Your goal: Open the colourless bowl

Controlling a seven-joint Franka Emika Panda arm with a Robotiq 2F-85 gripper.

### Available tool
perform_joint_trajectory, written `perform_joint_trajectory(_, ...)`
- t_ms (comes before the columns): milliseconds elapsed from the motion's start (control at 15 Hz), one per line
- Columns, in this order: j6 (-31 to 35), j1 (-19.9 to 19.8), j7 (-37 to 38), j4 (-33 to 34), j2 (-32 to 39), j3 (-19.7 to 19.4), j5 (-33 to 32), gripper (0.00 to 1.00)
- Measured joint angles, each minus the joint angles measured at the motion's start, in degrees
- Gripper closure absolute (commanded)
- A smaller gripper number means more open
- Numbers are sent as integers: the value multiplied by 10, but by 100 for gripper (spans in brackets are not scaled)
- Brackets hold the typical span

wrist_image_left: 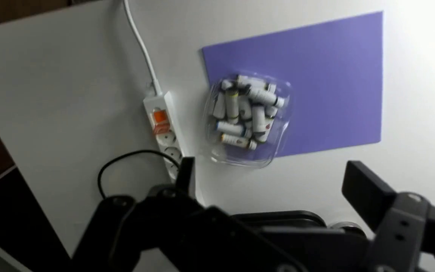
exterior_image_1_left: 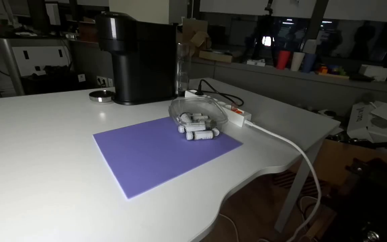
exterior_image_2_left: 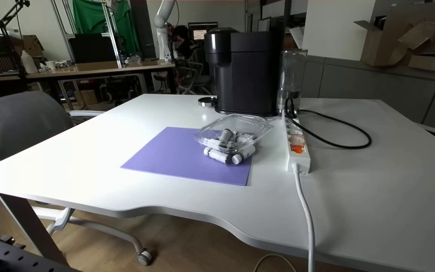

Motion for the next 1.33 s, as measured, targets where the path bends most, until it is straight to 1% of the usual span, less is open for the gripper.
perform_joint_trajectory(133, 50, -11, 2, 0, 41, -2, -6, 0)
perform_joint_trajectory(267, 80, -16, 2, 2, 87, -5, -5, 0)
perform_joint_trajectory(467, 102, -19, 3, 8, 150, -12, -4, 0)
perform_joint_trajectory(667, 108, -23, -1, 14, 201, -25, 9, 0)
perform_joint_trajectory(800, 108, -25, -4, 19, 219, -30, 16, 0)
perform_joint_trajectory(1000, 112, -25, -5, 21, 222, -30, 20, 0)
perform_joint_trajectory(1133, 139, -23, -8, 18, 222, -29, 28, 0)
perform_joint_trajectory(1333, 182, -23, -33, 10, 226, -30, 64, 0)
